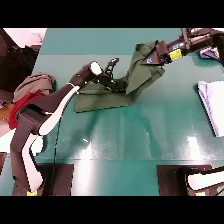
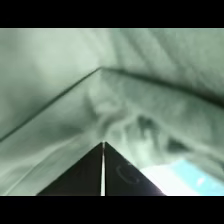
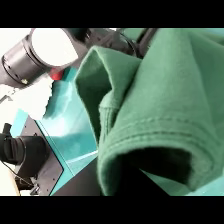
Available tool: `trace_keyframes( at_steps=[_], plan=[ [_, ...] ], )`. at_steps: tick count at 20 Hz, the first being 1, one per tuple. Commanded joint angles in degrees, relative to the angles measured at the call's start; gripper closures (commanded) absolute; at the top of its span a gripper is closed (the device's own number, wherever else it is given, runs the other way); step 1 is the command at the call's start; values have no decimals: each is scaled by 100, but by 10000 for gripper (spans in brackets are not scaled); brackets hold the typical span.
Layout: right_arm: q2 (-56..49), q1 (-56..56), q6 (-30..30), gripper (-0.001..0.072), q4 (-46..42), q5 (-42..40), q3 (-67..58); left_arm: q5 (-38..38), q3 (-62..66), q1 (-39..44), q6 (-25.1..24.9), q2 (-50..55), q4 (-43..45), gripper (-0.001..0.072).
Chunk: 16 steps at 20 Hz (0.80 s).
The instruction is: Fold the shirts.
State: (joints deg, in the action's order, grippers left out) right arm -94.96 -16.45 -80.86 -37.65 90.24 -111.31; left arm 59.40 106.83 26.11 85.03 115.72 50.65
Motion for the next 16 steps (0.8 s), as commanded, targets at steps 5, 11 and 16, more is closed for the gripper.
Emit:
trace_keyframes(
  at_steps=[5, 11, 16],
  plan=[
    [-446, -413, 44, 696, -4, -315, -173, 892, 164, -1239, -155, -1078, 577, 682],
    [-1036, -1386, 490, 695, -4, -1333, -173, 1484, 164, -2297, -304, -2140, 837, 682],
    [-2031, -2529, 1224, 400, 7, -2568, -673, 1569, 166, -2651, -297, -2559, 844, 682]
  ],
)
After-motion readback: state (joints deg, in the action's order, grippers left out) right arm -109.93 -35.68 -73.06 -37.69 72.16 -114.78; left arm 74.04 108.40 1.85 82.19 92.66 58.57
